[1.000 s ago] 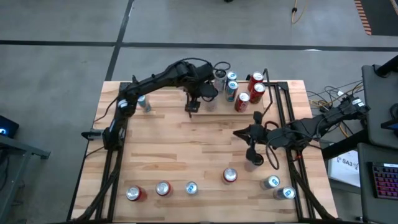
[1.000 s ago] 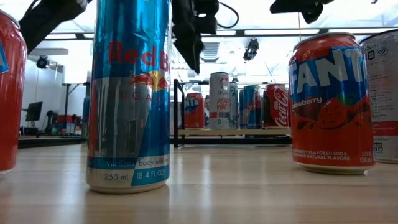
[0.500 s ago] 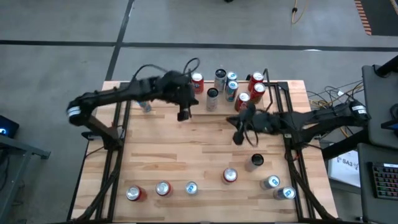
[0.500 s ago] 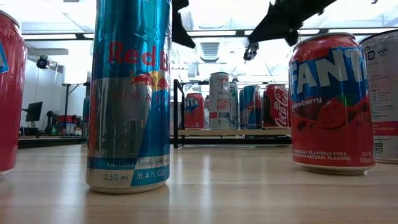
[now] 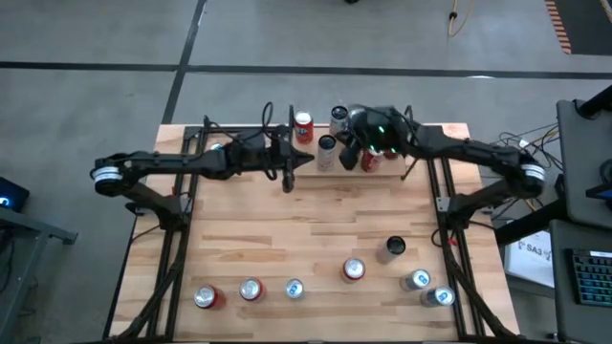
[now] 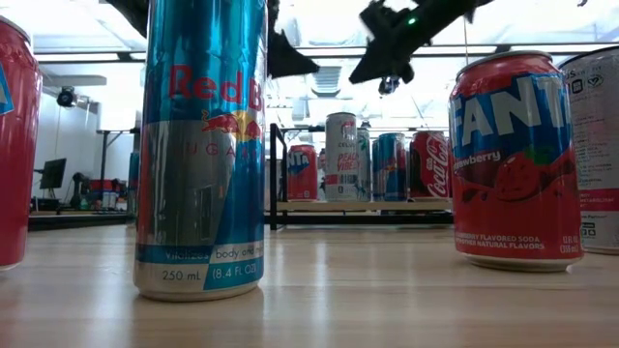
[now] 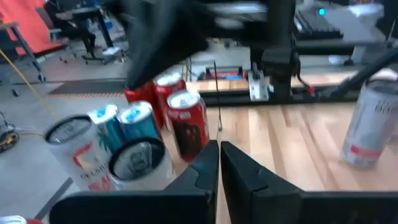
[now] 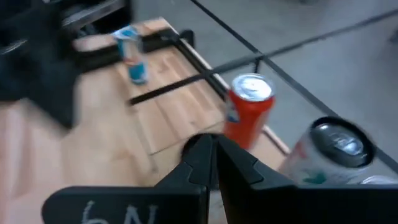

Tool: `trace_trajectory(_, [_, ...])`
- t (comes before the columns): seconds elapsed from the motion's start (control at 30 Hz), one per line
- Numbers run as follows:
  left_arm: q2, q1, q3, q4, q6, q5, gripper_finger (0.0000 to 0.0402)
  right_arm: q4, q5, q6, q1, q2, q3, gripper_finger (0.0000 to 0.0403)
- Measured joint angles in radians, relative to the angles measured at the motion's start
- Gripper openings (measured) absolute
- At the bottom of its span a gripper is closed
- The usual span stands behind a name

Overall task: Place canned beverage on shelf
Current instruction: Put the white soda can on the shelf

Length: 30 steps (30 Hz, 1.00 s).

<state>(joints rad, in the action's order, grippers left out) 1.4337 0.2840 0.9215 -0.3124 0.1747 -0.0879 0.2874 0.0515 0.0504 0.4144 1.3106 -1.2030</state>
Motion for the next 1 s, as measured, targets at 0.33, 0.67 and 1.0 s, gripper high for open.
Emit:
trace_trajectory(0.33, [0.088,0.024,0.033,0.023,0.158,0.054,0.0,0.158,0.0,-0.115,0.079,0.233,-0.222,0.0012])
trace_trajectory(0.67, [0.152,0.065,0.093,0.07,0.208,0.055,0.0,0.176,-0.003,-0.148,0.077,0.279,-0.239,0.0012])
trace_trajectory(1.0, [0.221,0.078,0.146,0.11,0.207,0.078,0.0,0.268,0.0,-0.148,0.077,0.272,-0.238,0.0012])
